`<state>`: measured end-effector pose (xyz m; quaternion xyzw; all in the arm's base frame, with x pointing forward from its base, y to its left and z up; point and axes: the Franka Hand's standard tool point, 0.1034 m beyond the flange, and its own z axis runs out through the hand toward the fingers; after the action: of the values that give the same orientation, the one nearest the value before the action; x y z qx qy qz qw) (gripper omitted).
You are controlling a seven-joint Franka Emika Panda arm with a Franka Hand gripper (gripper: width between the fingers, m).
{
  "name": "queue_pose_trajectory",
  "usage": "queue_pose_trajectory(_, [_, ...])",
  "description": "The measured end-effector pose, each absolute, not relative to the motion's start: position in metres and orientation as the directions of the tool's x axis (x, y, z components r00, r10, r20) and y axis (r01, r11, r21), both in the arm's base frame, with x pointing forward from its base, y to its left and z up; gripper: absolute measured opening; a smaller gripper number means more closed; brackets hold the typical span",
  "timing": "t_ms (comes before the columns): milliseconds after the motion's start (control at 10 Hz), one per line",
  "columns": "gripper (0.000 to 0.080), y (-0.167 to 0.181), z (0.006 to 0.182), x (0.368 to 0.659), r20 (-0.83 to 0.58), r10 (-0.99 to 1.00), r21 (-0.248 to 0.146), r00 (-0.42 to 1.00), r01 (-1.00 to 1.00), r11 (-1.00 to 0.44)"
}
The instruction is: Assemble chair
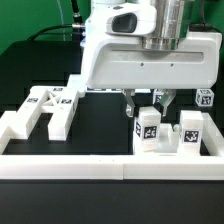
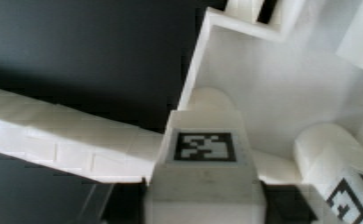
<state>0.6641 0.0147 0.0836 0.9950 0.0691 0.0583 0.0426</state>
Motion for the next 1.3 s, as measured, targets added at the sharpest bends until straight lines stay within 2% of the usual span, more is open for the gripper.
queue_pose_trajectory(400, [0.0294,0.0164,0.083,0.6632,0.138,-0.299,0.036,0.944,-0.306,-0.951])
queue_pose_trajectory(800, [0.0294,0.0183,0.0833,0.663,0.125,-0.674,-0.021,0.728,-0.677,-0.735])
queue_pose_trajectory(1100, [0.0294,0.0185,0.0833,0.6635,0.11,-0.804,-0.034,0.584,-0.807,-0.59])
queue_pose_trajectory(1300, [0.0294,0.0189,0.0833,0.6636,0.11,-0.814,-0.036,0.571,-0.816,-0.577])
